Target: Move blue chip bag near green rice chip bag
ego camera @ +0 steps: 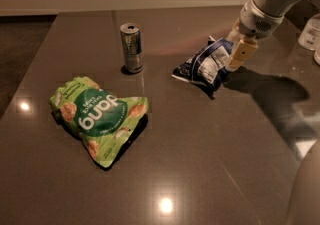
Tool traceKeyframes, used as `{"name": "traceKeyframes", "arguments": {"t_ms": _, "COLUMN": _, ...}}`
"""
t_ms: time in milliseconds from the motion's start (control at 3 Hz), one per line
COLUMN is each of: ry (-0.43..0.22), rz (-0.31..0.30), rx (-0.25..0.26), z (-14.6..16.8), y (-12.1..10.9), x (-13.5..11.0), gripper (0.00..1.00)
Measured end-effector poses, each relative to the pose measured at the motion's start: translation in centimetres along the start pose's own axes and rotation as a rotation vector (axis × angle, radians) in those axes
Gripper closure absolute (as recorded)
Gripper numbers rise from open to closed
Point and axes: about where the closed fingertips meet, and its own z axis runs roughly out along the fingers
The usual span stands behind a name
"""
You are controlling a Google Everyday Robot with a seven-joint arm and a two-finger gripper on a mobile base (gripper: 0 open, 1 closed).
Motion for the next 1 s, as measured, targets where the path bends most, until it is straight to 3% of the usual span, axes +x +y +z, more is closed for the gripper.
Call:
{"name": "traceKeyframes", "arguments": {"t_ms": 667, "ry": -0.043, "rz": -0.011, "rx": -0.035, "z": 0.0, "y": 1.2, "x": -1.0, "gripper": 0.85}}
{"name": "traceKeyframes", "arguments": {"t_ms": 1000, "ry": -0.147, "rz": -0.058, "rx": -0.076, "z": -1.7, "y": 4.1, "x": -4.8, "gripper": 1.00}}
